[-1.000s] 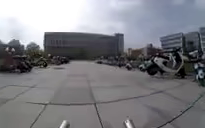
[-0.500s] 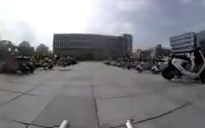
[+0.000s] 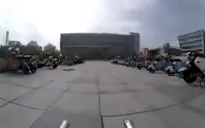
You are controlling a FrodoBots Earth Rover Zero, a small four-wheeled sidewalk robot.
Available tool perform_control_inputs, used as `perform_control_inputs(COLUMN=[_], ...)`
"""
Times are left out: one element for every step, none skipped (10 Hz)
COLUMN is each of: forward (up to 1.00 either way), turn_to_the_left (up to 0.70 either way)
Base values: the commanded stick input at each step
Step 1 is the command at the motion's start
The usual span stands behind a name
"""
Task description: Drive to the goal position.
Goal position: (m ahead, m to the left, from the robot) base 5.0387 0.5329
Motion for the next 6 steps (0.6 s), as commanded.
perform_control_inputs(forward=[1.00,1.00,1.00,1.00,1.00,1.00], turn_to_the_left=[-0.27,-0.38,-0.40,-0.40,-0.40,-0.25])
